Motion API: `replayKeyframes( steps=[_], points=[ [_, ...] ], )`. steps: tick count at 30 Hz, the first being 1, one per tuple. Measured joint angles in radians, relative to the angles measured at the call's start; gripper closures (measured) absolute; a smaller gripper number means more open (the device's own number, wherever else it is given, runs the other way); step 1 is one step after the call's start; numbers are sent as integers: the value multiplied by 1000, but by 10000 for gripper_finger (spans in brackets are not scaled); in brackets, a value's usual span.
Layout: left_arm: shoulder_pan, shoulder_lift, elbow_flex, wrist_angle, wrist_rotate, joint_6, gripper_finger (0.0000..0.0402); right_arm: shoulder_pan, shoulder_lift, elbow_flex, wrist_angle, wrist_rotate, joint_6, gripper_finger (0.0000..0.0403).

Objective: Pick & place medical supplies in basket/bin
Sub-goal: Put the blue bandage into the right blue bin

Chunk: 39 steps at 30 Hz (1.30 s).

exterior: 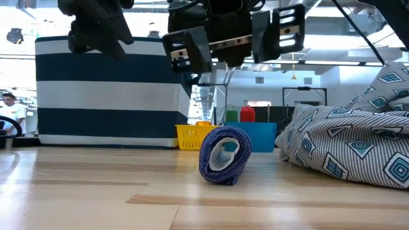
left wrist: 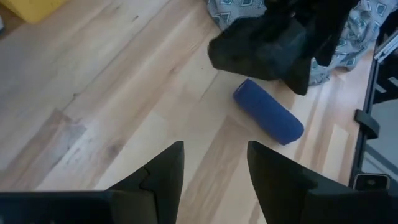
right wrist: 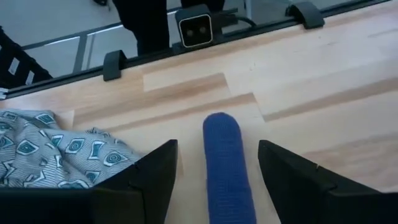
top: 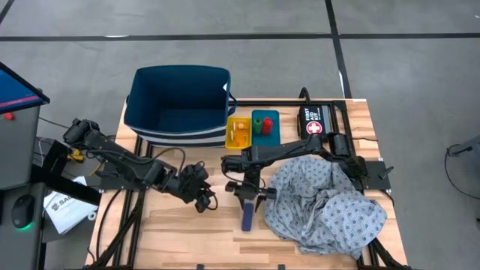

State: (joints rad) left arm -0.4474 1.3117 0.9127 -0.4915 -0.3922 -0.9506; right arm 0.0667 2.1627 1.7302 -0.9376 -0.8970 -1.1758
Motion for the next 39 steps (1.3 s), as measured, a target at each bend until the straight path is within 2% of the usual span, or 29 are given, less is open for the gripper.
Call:
replayKeyframes(
  steps=[11, 18, 27, 39],
  points=[
    [20, 0, 0, -6, 1, 38, 234, -15, 89, -2, 73, -41, -29, 159],
    [28, 0, 0, -8, 1, 54, 234, -25, 82, 0, 71, 7, -78, 173],
    [47, 0, 0, -6, 1, 77, 234, -22, 80, 0, 49, 11, -117, 196],
    [84, 0, 0, -6, -16, 109, 234, -31, 82, 0, 4, 67, -210, 203]
  ],
)
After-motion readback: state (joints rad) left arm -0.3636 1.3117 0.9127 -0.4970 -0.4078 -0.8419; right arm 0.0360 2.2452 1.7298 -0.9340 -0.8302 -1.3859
